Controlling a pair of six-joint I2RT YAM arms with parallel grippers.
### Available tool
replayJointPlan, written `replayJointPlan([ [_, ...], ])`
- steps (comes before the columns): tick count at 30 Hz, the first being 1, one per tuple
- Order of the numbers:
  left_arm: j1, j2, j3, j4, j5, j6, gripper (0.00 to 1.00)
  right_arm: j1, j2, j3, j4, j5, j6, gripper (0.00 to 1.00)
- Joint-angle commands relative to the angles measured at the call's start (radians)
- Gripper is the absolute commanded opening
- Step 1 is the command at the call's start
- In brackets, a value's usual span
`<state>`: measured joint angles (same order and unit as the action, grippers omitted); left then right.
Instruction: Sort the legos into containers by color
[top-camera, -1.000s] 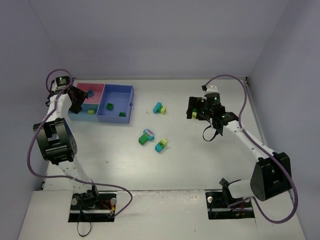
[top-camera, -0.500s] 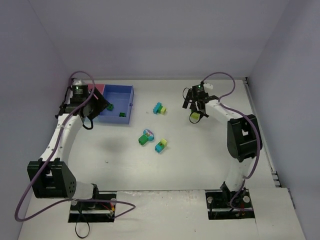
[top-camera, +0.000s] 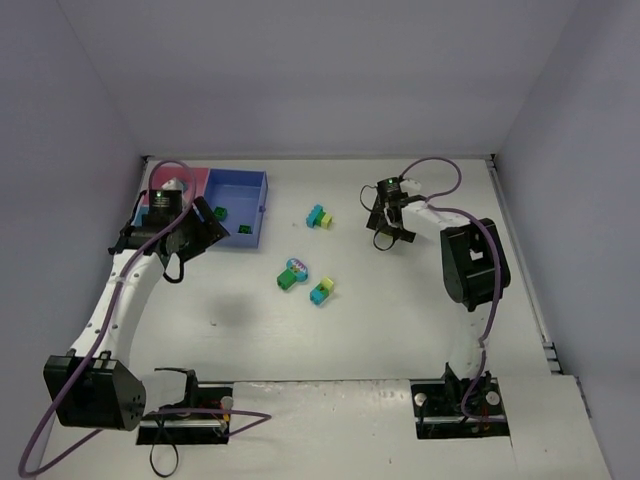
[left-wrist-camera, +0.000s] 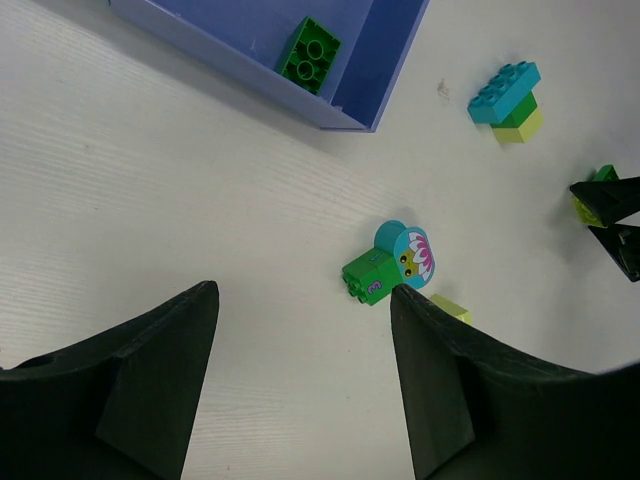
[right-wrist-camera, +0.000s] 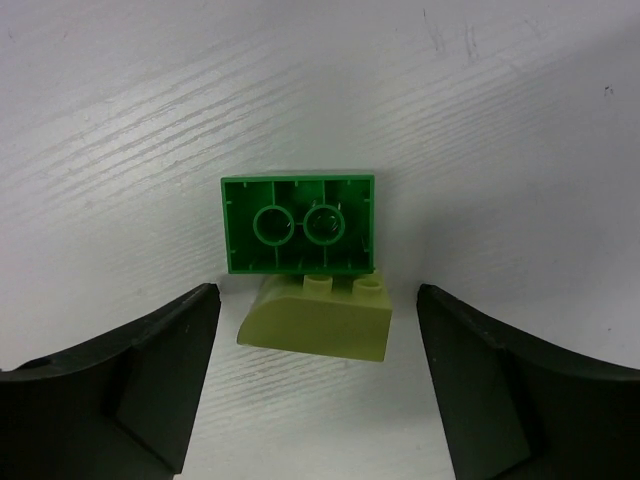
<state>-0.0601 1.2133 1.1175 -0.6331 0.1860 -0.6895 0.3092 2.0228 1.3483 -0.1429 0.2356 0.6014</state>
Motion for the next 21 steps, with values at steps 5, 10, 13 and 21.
replayJointPlan([
  [5,-0.032,-0.005,0.028,0.018,0.055,0.036,0.63,0.001,-0.028,-0.017,0.043,0.021,-0.078,0.47],
  [10,-0.061,0.006,0.056,0.026,0.118,0.036,0.63,0.013,-0.127,-0.121,0.124,-0.041,-0.173,0.0],
  [13,-0.093,0.012,0.094,0.021,0.151,0.044,0.63,0.053,-0.263,-0.187,0.184,-0.134,-0.291,0.0],
  [21,-0.22,0.081,0.231,0.035,0.348,0.027,0.63,0.241,-0.591,-0.319,0.313,-0.571,-0.639,0.0],
])
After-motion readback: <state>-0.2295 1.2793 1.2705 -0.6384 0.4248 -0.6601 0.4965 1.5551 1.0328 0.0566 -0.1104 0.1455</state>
